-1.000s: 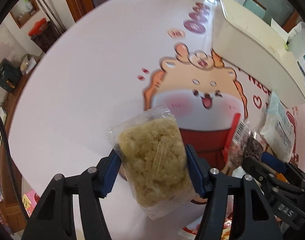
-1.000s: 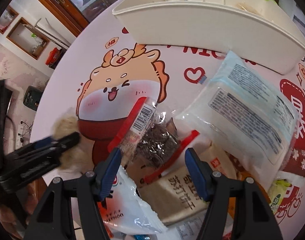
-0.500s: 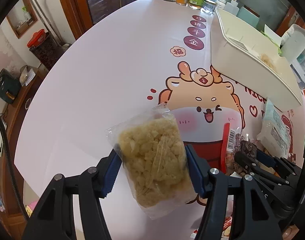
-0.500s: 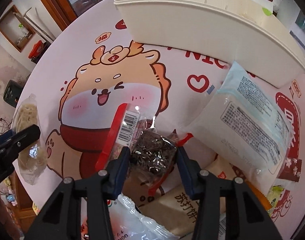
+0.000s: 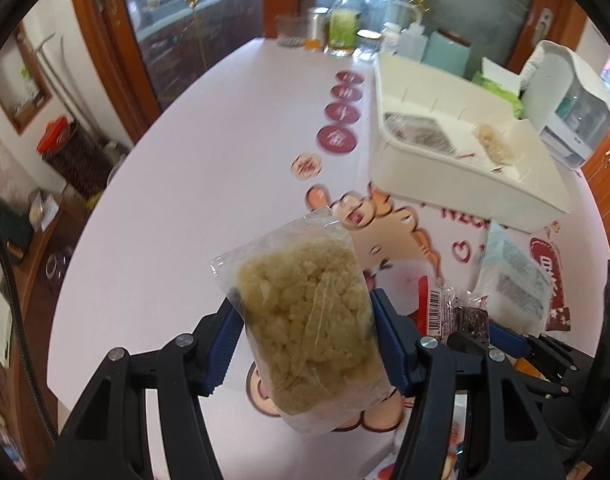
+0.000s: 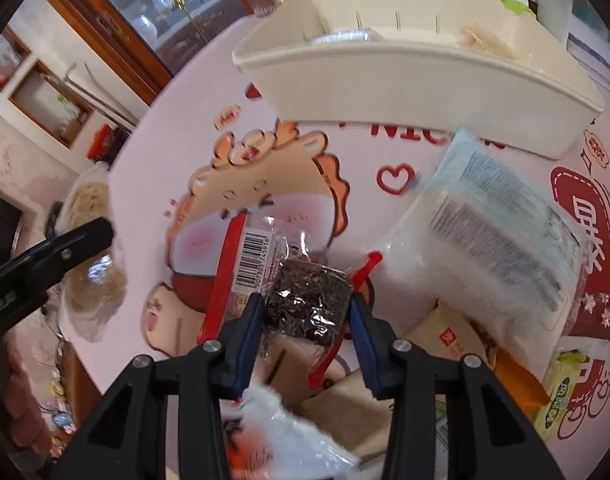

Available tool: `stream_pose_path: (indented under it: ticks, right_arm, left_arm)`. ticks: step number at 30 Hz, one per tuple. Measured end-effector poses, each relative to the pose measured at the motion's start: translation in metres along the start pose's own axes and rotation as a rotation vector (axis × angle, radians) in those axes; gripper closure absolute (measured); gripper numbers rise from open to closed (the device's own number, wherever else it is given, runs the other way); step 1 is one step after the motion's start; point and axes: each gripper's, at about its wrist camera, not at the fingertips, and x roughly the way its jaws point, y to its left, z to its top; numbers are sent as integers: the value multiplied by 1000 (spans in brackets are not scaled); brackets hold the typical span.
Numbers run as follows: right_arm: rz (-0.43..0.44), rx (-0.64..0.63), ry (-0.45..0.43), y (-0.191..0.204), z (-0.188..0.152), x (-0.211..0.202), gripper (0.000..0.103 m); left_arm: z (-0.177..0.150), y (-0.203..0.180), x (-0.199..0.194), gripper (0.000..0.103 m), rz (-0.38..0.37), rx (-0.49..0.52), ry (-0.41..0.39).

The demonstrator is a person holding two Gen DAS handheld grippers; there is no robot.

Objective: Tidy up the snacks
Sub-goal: 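Carry both bags into the white tray and open both tools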

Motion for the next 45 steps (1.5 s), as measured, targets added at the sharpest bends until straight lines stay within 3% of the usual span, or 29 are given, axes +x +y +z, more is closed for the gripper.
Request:
stream_pose_path:
  ticks: [5,15,23,29,39,40,43,45]
  right_arm:
    - [23,6,-101,-2,13,-33,60]
    - [-18,29,-252,-15,37,-93,60]
    - [-112,45,-405,-40,81,-138,60]
    - [-214,91,-505,-66,125,-163,60]
    - [-277,120,-502,-99,175,-155,59]
    - [-277,114,-487,-100,179,-150,59]
    - [-270,80,-433,-100,182,-133,57]
    - [-274,65,-416,-100,179,-125,50]
  left_arm:
    - [15,-13,-15,42,-18,34,-38]
    - [55,-55,-57,42,-55,160,-154]
    - [110,-110,-76,42,-75,288,-274]
    - [161,-152,-62,42,-82,338,-291]
    - [207,-194,-10,41,-54,363,-248]
    - [209,-196,-3,39,-47,367,-236]
    - [210,-196,11,14,-16,369,-193]
    - [206,-192,13,10,-19,370,-197]
